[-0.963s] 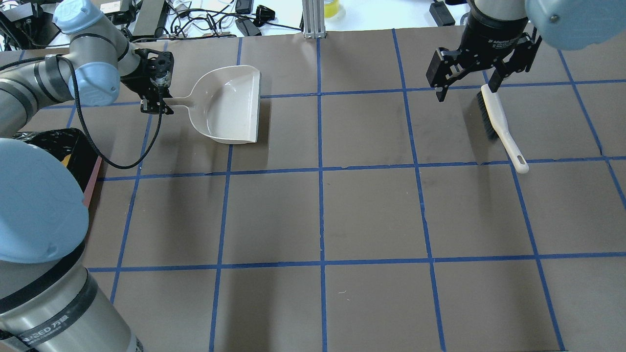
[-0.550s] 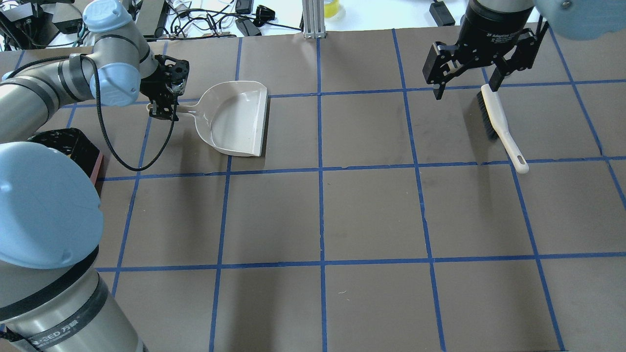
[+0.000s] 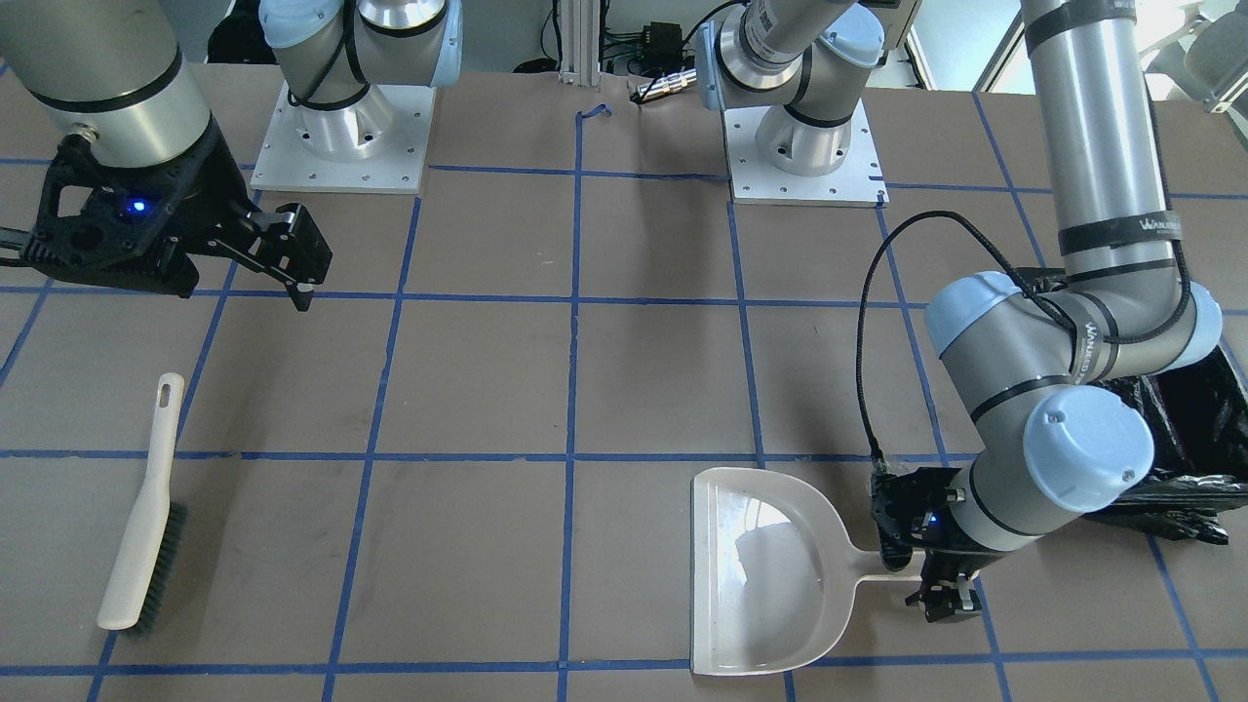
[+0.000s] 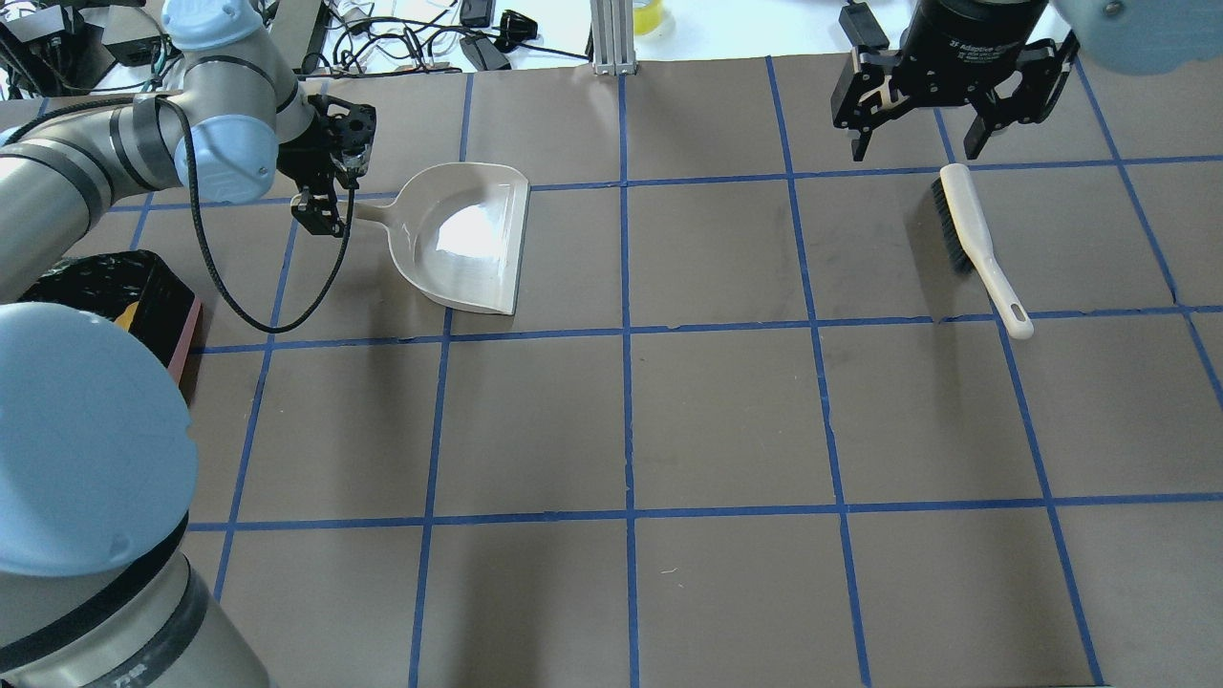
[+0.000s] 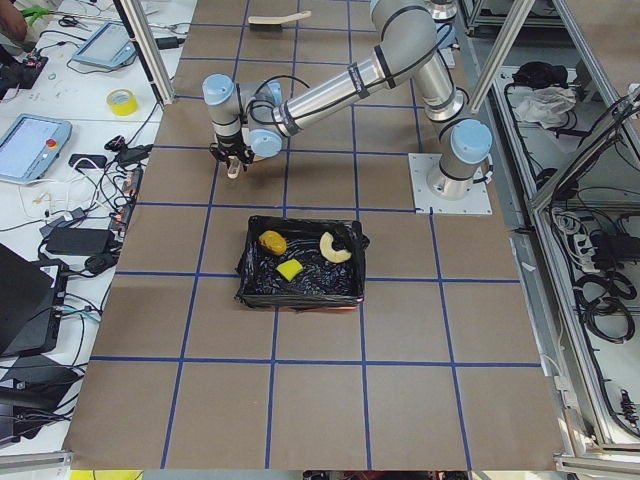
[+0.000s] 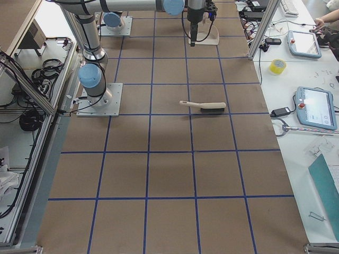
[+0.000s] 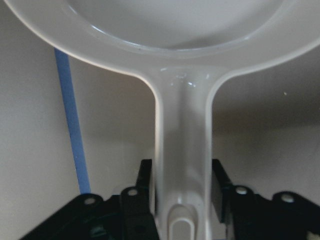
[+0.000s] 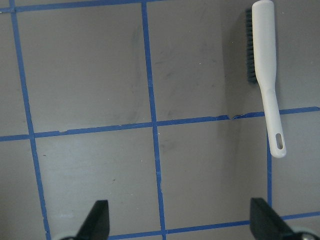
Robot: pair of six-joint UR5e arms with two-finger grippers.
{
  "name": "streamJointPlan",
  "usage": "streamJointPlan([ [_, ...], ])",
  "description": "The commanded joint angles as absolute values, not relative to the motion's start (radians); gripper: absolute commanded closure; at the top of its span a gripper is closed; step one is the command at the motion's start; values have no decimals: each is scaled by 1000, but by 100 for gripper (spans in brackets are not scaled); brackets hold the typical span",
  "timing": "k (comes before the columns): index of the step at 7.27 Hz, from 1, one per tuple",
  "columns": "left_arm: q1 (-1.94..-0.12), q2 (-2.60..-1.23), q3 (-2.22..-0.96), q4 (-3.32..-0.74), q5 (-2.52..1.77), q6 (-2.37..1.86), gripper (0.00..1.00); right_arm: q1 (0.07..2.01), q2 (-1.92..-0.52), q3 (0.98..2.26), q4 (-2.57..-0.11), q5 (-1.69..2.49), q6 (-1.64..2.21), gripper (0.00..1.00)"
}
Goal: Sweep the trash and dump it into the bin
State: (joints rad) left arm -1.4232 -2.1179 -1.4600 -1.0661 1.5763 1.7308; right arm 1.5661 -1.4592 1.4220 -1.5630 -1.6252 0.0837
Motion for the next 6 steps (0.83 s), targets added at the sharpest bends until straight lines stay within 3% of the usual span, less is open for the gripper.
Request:
streamJointPlan([
  [1,-1494,-1960,-1473,-1176,1569,1547,0,1563,-1471,1420,-1565,-1623,93,1],
  [4,-1499,-1667,-1552,-1464,1586,1352,0,1557,-1456,1427,-1572,-1615,94,1],
  [6,-1497,-1556,-1637,-1474,1583,1104,0,1555,-1451,1419,-1569,-1621,97,1],
])
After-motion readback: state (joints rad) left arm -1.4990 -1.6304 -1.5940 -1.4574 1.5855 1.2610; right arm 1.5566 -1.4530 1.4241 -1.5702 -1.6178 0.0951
